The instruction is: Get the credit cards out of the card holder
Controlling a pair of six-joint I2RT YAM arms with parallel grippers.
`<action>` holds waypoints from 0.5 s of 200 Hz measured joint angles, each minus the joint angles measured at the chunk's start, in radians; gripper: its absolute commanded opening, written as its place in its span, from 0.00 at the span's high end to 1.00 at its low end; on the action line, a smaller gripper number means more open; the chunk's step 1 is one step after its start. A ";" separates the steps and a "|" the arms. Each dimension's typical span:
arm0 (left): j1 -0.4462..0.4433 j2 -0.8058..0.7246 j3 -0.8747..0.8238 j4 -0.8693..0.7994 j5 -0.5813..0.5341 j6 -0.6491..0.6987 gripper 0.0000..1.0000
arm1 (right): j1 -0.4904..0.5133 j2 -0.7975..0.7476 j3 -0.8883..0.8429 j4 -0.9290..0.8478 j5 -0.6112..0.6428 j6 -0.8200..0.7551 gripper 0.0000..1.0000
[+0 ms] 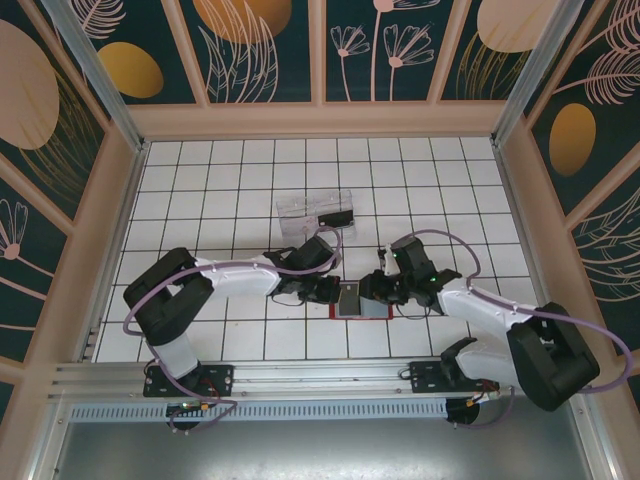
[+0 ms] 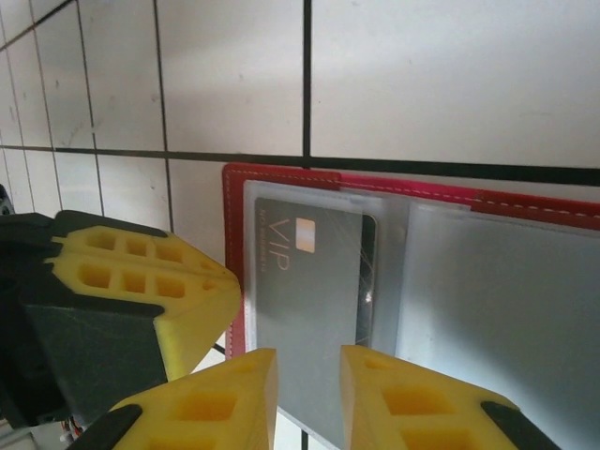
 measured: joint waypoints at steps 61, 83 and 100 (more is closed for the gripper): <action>0.000 0.028 0.020 -0.019 -0.005 0.004 1.00 | 0.000 0.068 -0.024 0.046 -0.037 -0.019 0.79; 0.000 0.035 0.027 -0.019 -0.002 0.005 1.00 | 0.000 0.069 -0.037 0.051 -0.044 -0.019 0.80; 0.000 0.040 0.031 -0.019 -0.001 0.005 1.00 | 0.000 0.069 -0.042 0.052 -0.044 -0.019 0.80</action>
